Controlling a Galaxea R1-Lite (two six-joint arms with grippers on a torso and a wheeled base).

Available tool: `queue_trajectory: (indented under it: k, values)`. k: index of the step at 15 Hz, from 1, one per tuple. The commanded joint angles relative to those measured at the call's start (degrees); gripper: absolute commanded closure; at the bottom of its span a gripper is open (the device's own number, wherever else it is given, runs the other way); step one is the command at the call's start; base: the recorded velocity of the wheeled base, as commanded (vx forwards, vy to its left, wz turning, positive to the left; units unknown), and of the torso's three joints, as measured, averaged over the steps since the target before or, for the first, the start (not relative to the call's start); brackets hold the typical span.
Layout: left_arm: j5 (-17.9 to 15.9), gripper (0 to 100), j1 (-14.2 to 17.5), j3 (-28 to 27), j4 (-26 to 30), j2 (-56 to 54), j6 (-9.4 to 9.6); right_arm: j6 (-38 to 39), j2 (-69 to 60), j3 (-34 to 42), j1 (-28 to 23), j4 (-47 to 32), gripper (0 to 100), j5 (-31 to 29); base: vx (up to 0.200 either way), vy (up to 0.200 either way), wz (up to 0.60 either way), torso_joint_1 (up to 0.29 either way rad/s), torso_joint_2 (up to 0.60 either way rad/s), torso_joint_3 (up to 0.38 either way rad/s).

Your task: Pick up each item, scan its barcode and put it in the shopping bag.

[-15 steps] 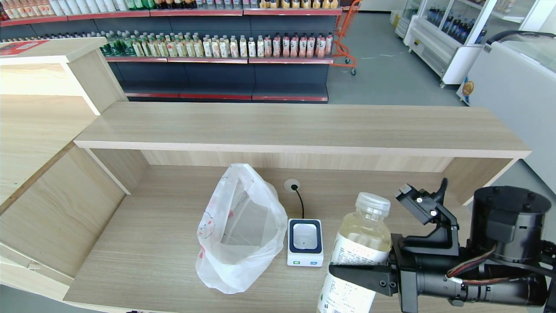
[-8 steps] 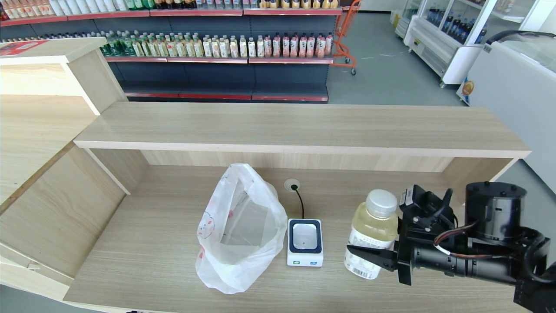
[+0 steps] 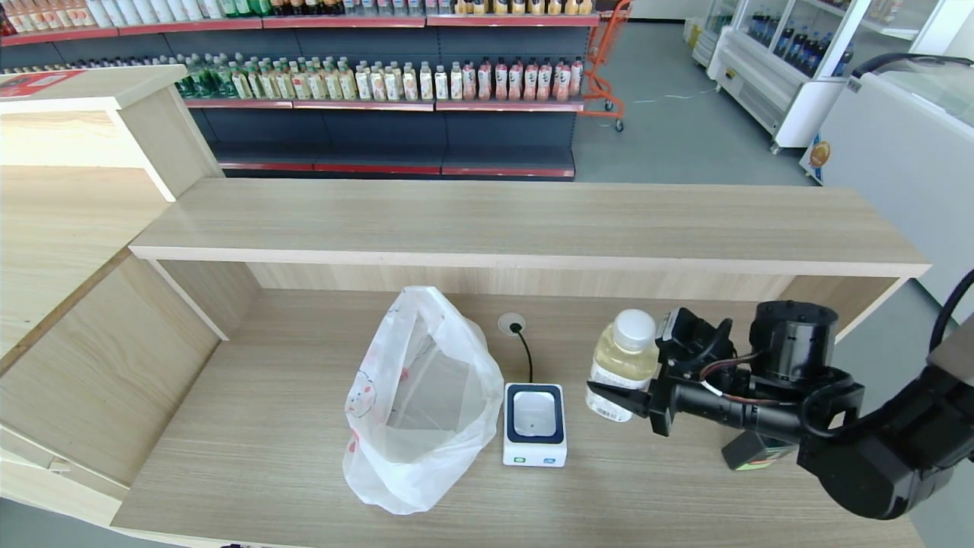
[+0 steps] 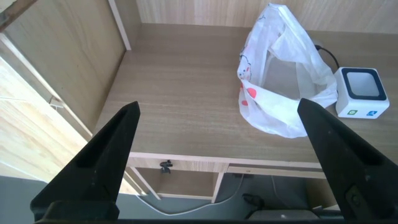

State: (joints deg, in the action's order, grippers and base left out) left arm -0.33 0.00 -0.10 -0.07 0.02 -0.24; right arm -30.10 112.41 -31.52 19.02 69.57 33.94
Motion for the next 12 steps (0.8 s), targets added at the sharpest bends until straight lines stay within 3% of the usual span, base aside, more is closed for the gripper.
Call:
queue_trajectory:
  k: [1,3,8,12]
  values:
    - [0.0,0,0.0,0.0,0.0,0.0,-0.02,-0.8,9.3,-1.5,0.3,8.1,100,2.5,0.0,0.0,0.0,0.0,0.0,0.0]
    - [0.0,0,0.0,0.0,0.0,0.0,-0.02,-2.5,14.7,-1.0,0.4,15.7,100,5.9,0.0,0.0,0.0,0.0,0.0,0.0]
    - [0.0,0,0.0,0.0,0.0,0.0,-0.02,-8.8,19.3,-1.9,-0.4,16.8,100,13.3,0.0,0.0,0.0,0.0,0.0,0.0]
    - [0.0,0,0.0,0.0,0.1,0.0,-0.02,-10.1,21.4,-8.4,-0.4,16.9,100,17.0,0.0,0.0,0.0,0.0,0.0,0.0]
